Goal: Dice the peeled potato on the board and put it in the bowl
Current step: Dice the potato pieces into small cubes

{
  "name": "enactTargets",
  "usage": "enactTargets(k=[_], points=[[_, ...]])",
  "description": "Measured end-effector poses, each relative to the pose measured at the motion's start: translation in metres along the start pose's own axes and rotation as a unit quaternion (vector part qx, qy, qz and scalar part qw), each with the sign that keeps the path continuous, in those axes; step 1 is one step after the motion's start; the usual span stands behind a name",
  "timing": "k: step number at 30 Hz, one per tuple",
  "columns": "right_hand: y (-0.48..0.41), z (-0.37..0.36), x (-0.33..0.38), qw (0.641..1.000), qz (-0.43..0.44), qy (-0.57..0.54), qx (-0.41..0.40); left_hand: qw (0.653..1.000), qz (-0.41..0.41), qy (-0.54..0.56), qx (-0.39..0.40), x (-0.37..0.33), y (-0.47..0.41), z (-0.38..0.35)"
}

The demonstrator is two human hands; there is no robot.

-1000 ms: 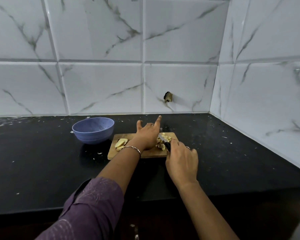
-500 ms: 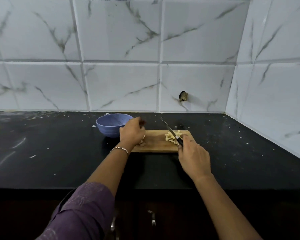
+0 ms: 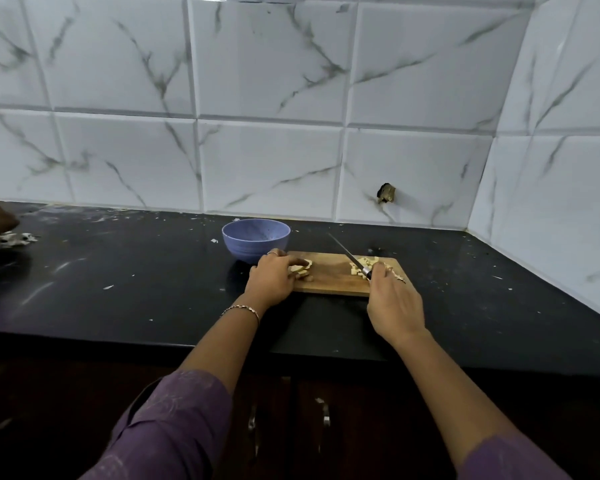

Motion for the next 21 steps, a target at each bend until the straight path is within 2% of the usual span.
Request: enactTargets(k=[5, 9, 15, 21], points=[[-0.005, -0.006, 0.009, 0.999, -0.025, -0.018, 0.017, 0.98, -0.069, -0.179, 0.053, -0.021, -0.008, -0.008], [-0.008, -0.012, 0.005, 0.998, -0.042, -0.041, 0.014, 0.957, -0.088, -0.261, 0.085, -0.032, -0.017, -0.01], [-0.008, -0.015, 0.003, 0.997, -0.049, -0.065, -0.003, 0.945, -0.101, -0.295, 0.098, -0.04, -0.026, -0.007], [-0.006, -0.011, 0.002, 0.996, -0.059, -0.069, -0.016, 0.953, -0.122, -0.266, 0.078, -0.045, -0.029, -0.017]])
Point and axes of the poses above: each hand's wrist, its own y-axis away from the middle knuckle, its own z-axis out of the back of the hand, x = y × z, the point moved 5 cm from there along -y, towards the middle knuckle, and after that the axes turned 10 degrees about y, right-handed, at the moved point
